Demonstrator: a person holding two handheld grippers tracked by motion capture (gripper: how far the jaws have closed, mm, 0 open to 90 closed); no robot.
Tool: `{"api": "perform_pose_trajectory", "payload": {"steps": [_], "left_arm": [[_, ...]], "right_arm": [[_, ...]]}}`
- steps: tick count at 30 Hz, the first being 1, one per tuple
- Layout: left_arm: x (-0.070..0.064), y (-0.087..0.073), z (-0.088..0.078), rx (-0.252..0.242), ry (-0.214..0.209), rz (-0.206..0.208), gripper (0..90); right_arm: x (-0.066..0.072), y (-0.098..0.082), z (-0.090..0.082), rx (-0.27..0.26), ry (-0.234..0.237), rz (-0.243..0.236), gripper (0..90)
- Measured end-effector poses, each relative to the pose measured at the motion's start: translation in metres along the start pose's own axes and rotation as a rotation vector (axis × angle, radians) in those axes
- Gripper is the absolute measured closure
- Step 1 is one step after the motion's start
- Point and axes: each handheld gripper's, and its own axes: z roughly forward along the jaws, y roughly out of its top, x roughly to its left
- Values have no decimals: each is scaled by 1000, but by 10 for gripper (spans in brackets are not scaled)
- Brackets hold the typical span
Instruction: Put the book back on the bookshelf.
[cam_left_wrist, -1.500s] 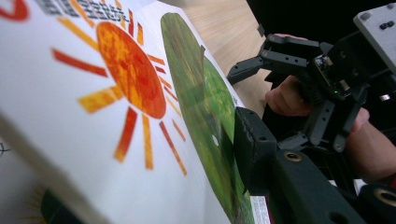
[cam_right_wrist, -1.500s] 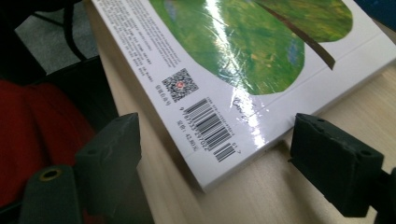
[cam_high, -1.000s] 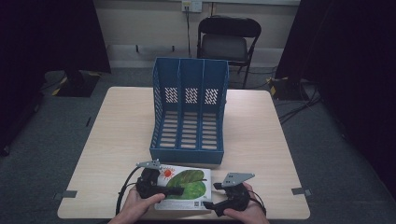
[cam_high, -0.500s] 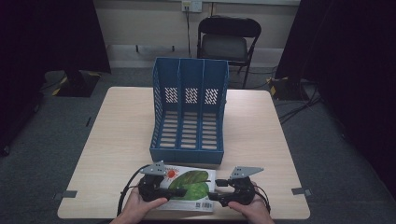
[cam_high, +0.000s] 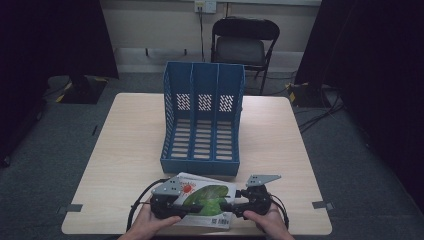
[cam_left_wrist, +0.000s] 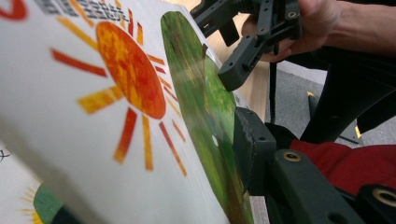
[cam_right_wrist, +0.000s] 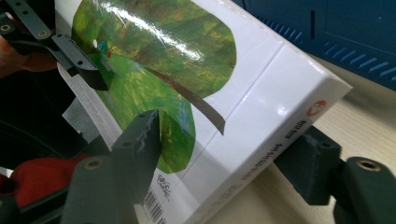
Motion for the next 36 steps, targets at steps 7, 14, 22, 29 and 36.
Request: {"api": "perform_pose_trajectory", "payload": {"steps": [7,14,22,29,36], "left_arm": [[3,-3,-1,-10,6,-13,772],[12,-7,-5,-4,52,-41,715],[27,-14,-13,9,158,-90,550],[32,-16,-21,-5,146,-107,519],[32,-17,-19,18,140,-114,494]], "right_arm": [[1,3,-17,-81,21,-4,562],[13,6,-26,-90,-1,-103,651],[27,12,-32,-43,-71,-223,709],[33,8,-31,-44,-51,-219,715],[44,8,-9,-34,-76,-237,665]]}}
